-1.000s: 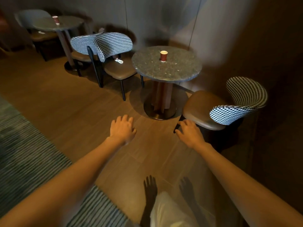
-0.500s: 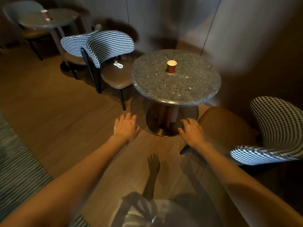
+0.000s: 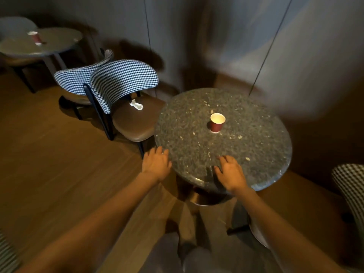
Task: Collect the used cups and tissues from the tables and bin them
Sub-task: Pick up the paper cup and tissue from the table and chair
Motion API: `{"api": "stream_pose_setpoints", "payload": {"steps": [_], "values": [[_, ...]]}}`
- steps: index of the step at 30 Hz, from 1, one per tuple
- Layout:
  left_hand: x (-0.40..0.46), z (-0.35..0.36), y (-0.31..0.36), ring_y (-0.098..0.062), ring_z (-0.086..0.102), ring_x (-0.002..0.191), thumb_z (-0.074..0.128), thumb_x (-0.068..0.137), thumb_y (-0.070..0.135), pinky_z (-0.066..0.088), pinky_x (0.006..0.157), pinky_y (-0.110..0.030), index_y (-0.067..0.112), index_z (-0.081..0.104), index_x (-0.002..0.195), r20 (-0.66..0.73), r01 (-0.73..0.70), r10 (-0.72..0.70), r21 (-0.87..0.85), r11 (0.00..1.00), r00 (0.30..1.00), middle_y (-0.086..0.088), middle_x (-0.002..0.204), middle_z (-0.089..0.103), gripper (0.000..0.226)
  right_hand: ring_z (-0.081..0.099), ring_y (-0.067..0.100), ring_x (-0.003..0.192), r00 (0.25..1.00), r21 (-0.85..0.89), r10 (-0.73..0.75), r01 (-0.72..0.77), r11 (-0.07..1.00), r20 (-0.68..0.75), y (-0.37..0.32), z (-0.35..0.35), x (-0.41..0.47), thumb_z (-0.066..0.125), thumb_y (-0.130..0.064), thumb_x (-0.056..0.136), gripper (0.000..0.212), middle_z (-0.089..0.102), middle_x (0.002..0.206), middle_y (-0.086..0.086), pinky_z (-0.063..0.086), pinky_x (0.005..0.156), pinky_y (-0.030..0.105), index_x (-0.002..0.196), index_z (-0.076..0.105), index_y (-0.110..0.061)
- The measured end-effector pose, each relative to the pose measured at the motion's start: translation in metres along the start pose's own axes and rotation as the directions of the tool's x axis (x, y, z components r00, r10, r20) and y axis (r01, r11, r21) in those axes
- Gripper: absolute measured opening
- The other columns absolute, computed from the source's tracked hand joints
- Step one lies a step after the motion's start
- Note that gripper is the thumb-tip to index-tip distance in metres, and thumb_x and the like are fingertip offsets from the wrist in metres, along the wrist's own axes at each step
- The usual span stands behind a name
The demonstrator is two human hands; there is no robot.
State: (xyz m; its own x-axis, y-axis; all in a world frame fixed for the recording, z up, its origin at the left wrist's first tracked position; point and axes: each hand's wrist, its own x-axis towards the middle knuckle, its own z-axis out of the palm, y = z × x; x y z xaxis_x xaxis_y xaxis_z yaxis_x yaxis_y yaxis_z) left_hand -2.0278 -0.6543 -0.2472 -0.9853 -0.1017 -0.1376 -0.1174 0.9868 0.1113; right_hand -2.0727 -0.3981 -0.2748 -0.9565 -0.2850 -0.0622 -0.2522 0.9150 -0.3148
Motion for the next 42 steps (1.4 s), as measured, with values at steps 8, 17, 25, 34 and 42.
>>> {"api": "stream_pose_setpoints", "payload": {"steps": [8, 17, 25, 34, 42], "values": [[0.115, 0.01, 0.0, -0.031, 0.042, 0.123, 0.045, 0.093, 0.037, 0.036, 0.097, -0.042, 0.015, 0.046, 0.128, 0.089, -0.067, 0.066, 0.009, 0.998, 0.994, -0.009, 0.134, 0.046, 0.041, 0.043, 0.028, 0.128, 0.981, 0.309, 0.181, -0.152, 0.939, -0.067, 0.018, 0.0, 0.108, 0.06, -0.026, 0.092, 0.051, 0.048, 0.136, 0.012, 0.036, 0.105, 0.037, 0.137, 0.044, -0.009], [0.233, 0.006, -0.002, -0.036, 0.037, 0.132, 0.042, 0.097, 0.037, 0.033, 0.108, -0.045, 0.013, 0.032, 0.144, 0.242, -0.046, 0.042, 0.01, 0.999, 0.969, -0.013, 0.149, 0.033, 0.054, 0.034, 0.025, 0.138, 0.899, 0.648, 0.437, -0.351, 0.676, 0.031, 0.076, 0.025, 0.208, 0.084, -0.033, 0.069, 0.096, 0.037, 0.149, 0.008, 0.032, 0.113, 0.043, 0.146, 0.031, -0.013], [0.27, 0.037, 0.0, -0.034, 0.042, 0.128, 0.044, 0.095, 0.038, 0.038, 0.104, -0.043, 0.014, 0.033, 0.143, 0.328, -0.063, 0.043, 0.052, 0.997, 0.944, -0.012, 0.146, 0.037, 0.055, 0.051, 0.015, 0.116, 0.889, 0.79, 0.457, -0.304, 0.532, 0.035, 0.073, 0.068, 0.265, 0.092, -0.013, 0.054, 0.091, 0.053, 0.128, 0.002, 0.043, 0.099, 0.029, 0.133, 0.047, -0.015], [0.28, 0.036, -0.031, -0.03, 0.04, 0.13, 0.046, 0.093, 0.039, 0.036, 0.103, -0.039, 0.017, 0.04, 0.139, 0.314, -0.055, 0.024, 0.091, 0.994, 0.949, -0.008, 0.141, 0.043, 0.051, 0.058, 0.019, 0.109, 0.889, 0.738, 0.449, -0.242, 0.63, -0.091, 0.052, 0.068, 0.282, 0.089, -0.021, 0.059, 0.074, 0.061, 0.119, 0.001, 0.047, 0.089, 0.029, 0.125, 0.054, -0.016], [0.272, 0.006, -0.078, -0.033, 0.05, 0.117, 0.053, 0.091, 0.027, 0.039, 0.094, -0.04, 0.012, 0.056, 0.126, 0.118, -0.053, 0.055, -0.018, 0.998, 0.992, -0.012, 0.127, 0.055, 0.039, 0.058, 0.014, 0.11, 0.956, 0.724, 0.293, -0.188, 0.663, -0.02, -0.028, 0.075, 0.271, 0.089, -0.028, 0.06, 0.078, 0.061, 0.122, 0.0, 0.048, 0.09, 0.029, 0.127, 0.05, -0.022]]}}
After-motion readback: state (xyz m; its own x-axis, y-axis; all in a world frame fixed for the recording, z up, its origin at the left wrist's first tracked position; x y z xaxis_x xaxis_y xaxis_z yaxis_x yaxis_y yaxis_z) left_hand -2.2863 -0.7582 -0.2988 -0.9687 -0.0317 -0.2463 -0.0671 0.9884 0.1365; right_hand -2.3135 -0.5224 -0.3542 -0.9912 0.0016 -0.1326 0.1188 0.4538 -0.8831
